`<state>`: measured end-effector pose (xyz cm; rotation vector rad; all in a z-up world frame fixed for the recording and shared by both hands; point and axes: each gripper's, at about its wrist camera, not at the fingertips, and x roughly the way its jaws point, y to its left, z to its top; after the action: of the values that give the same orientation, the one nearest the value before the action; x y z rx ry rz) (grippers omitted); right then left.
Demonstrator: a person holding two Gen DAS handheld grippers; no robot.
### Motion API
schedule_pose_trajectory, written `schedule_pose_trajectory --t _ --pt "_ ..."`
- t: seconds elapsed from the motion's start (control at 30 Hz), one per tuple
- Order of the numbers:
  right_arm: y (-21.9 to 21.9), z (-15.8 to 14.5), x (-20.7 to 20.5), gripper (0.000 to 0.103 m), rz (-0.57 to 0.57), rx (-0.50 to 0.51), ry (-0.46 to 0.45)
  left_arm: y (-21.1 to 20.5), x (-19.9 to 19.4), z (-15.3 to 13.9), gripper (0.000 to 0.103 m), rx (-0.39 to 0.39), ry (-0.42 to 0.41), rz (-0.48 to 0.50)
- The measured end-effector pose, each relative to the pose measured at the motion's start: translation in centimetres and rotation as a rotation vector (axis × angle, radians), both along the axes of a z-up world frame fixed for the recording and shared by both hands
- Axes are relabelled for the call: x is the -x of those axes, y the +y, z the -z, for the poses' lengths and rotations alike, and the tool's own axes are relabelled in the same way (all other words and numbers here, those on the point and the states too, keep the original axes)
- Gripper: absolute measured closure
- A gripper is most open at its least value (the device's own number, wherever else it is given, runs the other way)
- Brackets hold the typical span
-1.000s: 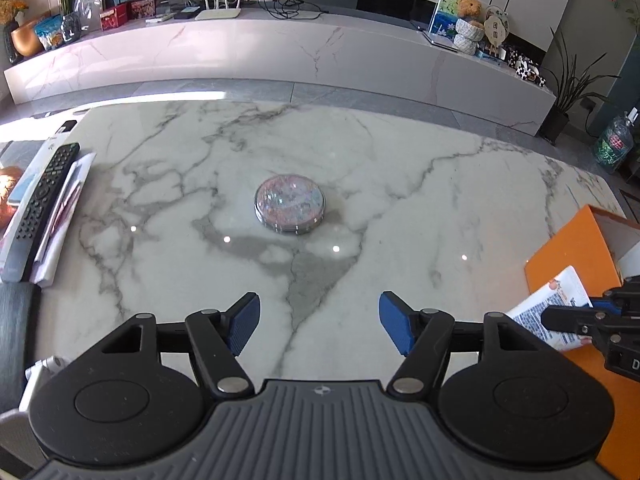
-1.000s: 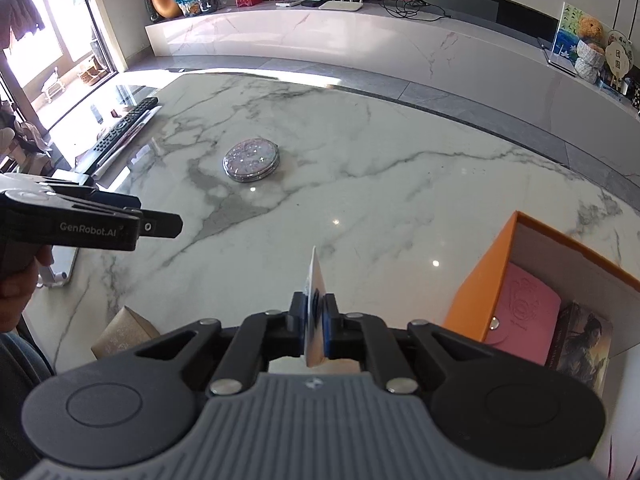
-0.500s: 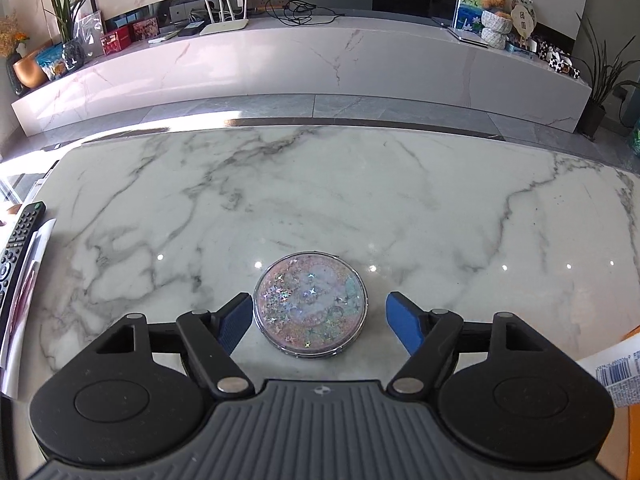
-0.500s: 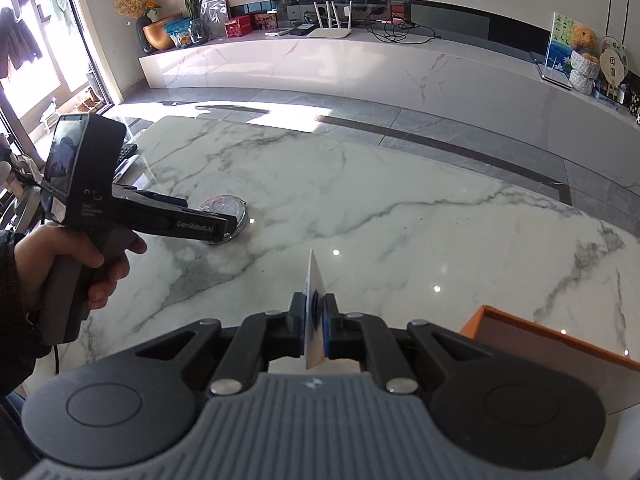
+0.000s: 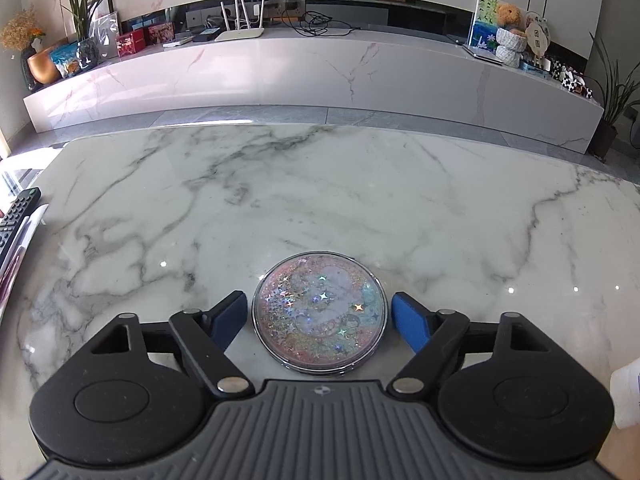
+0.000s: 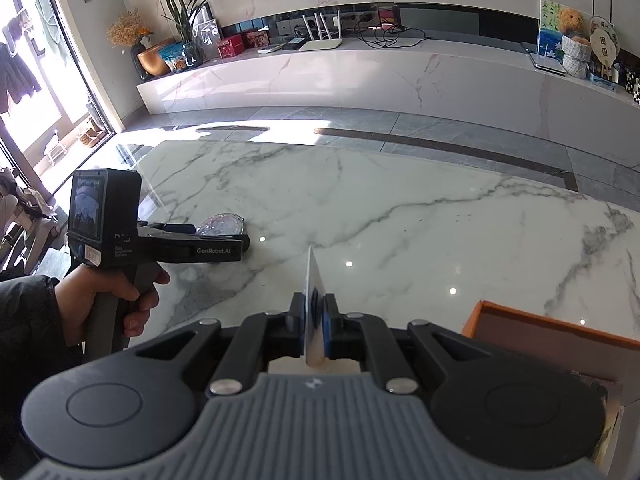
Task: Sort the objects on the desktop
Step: 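Move the left tool to the glittery compact mirror and close on it while the right tool holds the tube, then carry the compact mirror and lotion tube over the shoebox with both tools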
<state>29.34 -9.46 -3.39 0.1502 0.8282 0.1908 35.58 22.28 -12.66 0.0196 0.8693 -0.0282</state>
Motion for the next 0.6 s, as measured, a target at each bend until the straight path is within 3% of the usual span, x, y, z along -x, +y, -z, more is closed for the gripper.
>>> schedule_pose_trajectory --t 0.27,0.6 --pt "-1.1 -2.9 2.4 0.095 0.045 -0.042 -0.066 -0.1 1.8 -1.1 0.019 0.021 0.012 -0.005" --pt "-4.1 -7.4 8.8 0.095 0.140 -0.115 -0.192 -3.1 8.2 -9.4 0.019 0.060 -0.037 0.129"
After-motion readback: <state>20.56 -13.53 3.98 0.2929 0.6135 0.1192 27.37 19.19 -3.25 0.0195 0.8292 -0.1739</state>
